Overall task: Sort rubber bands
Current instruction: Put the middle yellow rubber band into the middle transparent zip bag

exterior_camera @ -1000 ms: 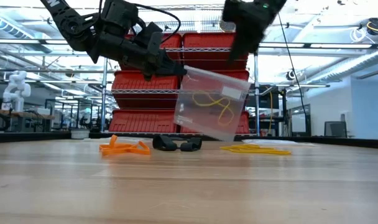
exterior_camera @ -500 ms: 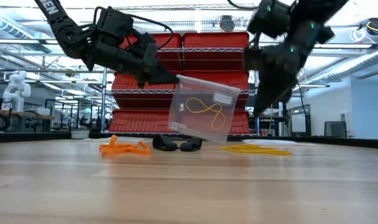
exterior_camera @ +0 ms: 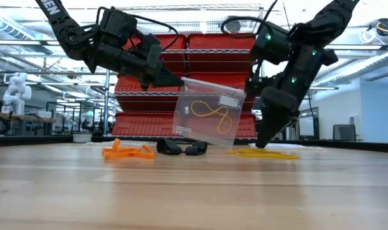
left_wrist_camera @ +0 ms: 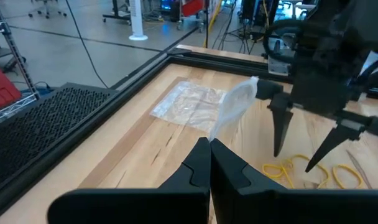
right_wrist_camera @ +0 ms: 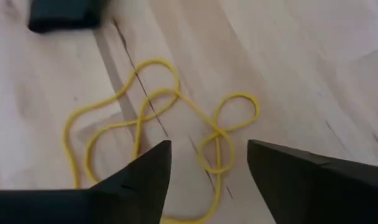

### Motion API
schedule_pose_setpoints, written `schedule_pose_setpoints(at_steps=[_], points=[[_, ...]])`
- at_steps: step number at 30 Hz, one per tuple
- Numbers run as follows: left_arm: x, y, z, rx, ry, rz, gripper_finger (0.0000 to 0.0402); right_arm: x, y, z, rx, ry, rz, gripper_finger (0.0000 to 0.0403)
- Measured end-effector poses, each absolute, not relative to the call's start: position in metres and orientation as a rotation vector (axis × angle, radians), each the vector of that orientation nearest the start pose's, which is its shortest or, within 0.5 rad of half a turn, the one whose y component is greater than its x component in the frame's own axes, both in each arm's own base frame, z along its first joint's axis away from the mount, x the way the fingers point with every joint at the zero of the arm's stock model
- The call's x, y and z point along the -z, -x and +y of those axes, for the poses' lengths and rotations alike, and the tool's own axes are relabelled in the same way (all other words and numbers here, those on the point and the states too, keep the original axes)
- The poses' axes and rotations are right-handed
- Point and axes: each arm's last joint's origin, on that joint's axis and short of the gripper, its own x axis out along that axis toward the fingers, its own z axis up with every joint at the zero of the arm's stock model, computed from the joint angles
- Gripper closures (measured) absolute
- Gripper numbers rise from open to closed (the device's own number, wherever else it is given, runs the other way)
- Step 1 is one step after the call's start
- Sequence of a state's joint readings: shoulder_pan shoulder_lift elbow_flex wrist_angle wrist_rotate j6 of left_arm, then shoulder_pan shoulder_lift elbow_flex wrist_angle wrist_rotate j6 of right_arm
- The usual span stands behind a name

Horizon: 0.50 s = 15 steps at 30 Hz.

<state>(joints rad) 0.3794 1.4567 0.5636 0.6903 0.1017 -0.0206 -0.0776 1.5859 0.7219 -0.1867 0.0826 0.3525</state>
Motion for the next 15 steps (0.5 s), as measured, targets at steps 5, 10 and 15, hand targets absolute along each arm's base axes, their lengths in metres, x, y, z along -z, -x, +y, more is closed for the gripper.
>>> schedule_pose_setpoints(at_steps=[5,10,15], points=[[-0.193,-0.266,0.103,-0.279,0.069,0.195,0.0402,-0.124,-0.279,-0.025,0.356,-0.274,1.051,0.0223],[-0.193,-0.266,0.103,-0.279,0.069,0.196,0.0402,-0.117,-0.28,-0.026,0.391,-0.243,1.068,0.0323],[-0.193,-0.266,0.103,-0.279,0.068,0.197,0.0402,-0.123,-0.279,-0.026,0.38,-0.222,1.056,0.0391]])
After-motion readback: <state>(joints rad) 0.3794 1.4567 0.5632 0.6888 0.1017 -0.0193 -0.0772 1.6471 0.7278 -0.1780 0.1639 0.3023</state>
